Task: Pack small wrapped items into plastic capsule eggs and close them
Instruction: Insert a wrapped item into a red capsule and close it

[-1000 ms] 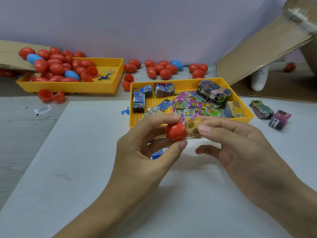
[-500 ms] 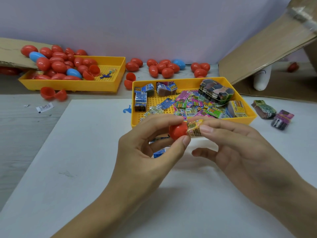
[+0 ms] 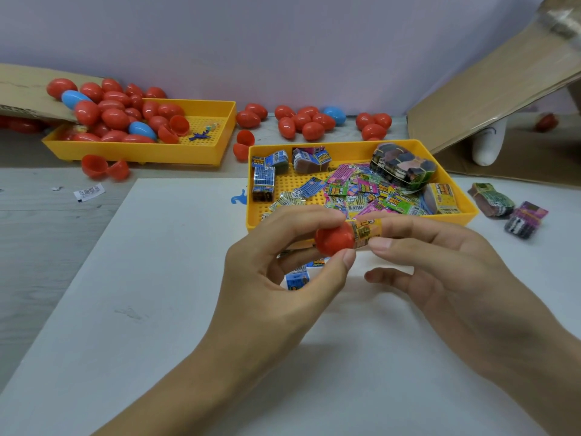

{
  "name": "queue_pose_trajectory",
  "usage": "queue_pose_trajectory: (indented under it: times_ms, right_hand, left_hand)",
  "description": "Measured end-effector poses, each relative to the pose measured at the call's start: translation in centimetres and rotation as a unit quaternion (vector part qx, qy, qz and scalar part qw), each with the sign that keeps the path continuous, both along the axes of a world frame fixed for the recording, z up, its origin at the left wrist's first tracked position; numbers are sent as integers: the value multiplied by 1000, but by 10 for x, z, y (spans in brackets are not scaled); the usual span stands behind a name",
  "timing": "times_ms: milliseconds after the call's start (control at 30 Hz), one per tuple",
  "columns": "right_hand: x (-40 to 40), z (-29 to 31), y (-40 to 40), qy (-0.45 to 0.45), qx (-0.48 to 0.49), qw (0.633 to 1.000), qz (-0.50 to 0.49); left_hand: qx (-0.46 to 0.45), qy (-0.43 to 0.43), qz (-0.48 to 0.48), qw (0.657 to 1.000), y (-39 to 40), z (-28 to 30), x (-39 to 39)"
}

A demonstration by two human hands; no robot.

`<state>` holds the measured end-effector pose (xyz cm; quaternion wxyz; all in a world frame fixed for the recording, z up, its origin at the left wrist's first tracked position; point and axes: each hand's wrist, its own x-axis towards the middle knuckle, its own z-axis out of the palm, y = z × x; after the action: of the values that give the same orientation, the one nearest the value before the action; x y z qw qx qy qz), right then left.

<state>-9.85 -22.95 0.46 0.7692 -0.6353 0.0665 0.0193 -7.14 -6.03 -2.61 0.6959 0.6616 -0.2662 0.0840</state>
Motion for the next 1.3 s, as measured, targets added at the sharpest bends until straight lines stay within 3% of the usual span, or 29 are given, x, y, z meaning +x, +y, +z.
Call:
queue_pose_trajectory:
  times_ms: [467,767,1300]
  right_hand:
    - [-2,1,4,3,-23,1000,20]
    - [-1,2,3,12,8,1000,20]
    - [-3,-4,6,-25,-57,998,-23]
  left_hand:
    - [64,-45,33,996,0,0,-2]
    - [57,-36,33,997,-1,1,-2]
    - [47,-41,36,997,-1,1,-2]
